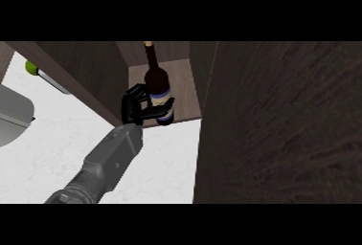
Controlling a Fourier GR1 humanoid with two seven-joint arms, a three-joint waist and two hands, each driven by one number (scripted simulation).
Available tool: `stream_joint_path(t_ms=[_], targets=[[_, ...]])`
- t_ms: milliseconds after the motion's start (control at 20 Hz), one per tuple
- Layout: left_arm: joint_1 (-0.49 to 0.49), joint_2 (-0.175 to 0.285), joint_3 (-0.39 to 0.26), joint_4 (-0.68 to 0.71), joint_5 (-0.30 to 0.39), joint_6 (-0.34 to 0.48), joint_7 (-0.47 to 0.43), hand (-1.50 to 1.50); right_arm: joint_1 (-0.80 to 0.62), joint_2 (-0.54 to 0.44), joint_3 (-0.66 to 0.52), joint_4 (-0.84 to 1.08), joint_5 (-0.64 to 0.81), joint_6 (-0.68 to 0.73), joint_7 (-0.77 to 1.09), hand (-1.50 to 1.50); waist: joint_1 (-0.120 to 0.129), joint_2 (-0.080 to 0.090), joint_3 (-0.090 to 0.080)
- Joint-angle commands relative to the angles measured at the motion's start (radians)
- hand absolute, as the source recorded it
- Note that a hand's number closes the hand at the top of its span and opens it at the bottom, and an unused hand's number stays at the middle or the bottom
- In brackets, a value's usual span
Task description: Pick up the wine, place it into the cabinet and close the cabinet
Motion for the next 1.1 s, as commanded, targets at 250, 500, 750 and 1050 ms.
stream_joint_path(t_ms=[250, 500, 750, 1050], targets=[[-0.003, -0.008, -0.051, -0.001, 0.016, 0.057, 0.015, 1.50, -0.014, -0.010, -0.005, -0.024, -0.034, -0.002, 0.037, -1.50, -0.013, 0.000, -0.002], [-0.034, -0.008, -0.060, -0.025, 0.041, 0.083, 0.025, 1.50, 0.014, 0.011, -0.001, -0.007, -0.037, 0.004, 0.009, -1.50, -0.018, 0.006, -0.001], [-0.079, -0.009, -0.060, -0.025, 0.061, 0.133, 0.038, 1.50, 0.015, -0.004, -0.023, -0.038, -0.046, 0.004, 0.020, -1.50, -0.012, 0.003, 0.000], [-0.148, -0.009, -0.080, -0.033, 0.078, 0.173, 0.092, 1.50, 0.057, 0.005, -0.038, 0.004, -0.050, 0.031, -0.030, -1.50, -0.009, 0.011, 0.002]])
